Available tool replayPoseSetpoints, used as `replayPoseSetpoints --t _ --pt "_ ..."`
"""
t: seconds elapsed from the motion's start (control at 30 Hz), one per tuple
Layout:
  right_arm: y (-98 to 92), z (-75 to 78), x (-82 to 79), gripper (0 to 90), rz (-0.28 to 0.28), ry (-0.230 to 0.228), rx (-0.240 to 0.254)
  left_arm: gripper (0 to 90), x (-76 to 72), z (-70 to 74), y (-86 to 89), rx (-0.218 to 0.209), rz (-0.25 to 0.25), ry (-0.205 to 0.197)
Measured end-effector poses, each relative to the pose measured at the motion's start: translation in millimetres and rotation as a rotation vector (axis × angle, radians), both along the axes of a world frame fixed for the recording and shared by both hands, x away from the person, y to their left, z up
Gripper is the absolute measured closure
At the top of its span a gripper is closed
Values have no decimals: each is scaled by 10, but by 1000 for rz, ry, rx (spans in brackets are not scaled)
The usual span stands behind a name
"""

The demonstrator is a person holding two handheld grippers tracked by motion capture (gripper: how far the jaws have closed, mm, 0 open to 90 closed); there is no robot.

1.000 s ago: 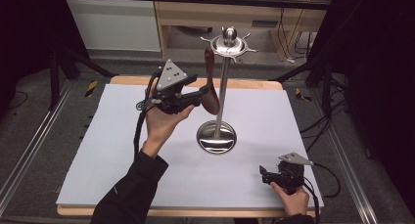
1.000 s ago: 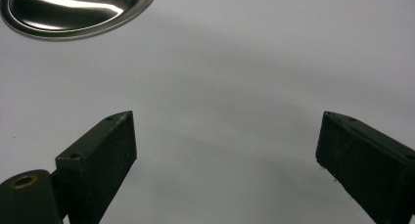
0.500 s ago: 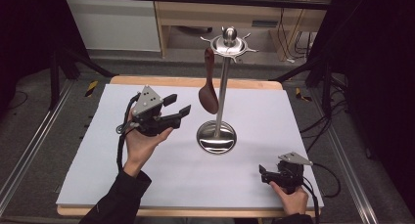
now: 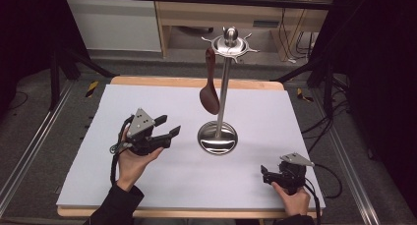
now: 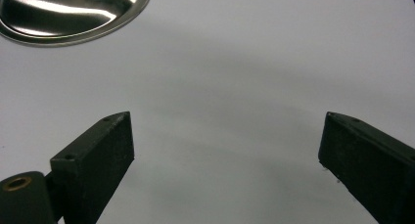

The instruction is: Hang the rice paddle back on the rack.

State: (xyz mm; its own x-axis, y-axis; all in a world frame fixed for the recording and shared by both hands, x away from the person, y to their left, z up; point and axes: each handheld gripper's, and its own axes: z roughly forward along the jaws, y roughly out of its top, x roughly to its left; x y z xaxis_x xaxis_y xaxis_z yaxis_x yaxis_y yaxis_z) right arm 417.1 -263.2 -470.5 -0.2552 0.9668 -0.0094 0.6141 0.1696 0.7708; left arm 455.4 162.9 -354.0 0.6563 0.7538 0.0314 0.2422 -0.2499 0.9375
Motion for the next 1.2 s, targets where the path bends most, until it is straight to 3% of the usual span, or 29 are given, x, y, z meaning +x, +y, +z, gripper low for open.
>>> replayPoseSetpoints --t 0.23,0.53,0.63,0.87,1.03,1.2 --pt "-26 -8 1 65 -18 -2 -10 409 -12 -306 138 42 26 48" --pt "-91 -27 9 65 -42 8 -13 368 -31 -611 414 76 72 103" --pt "-141 -43 9 65 -52 12 -19 358 -66 -788 578 95 104 135" --pt "-194 -52 5 66 -60 16 -19 336 -100 -935 771 104 150 161" --pt "-246 -54 -8 66 -71 23 -13 327 -131 -1062 992 124 211 186" --pt "-256 -58 -2 66 -79 26 -9 327 -105 -1085 1100 101 245 192"
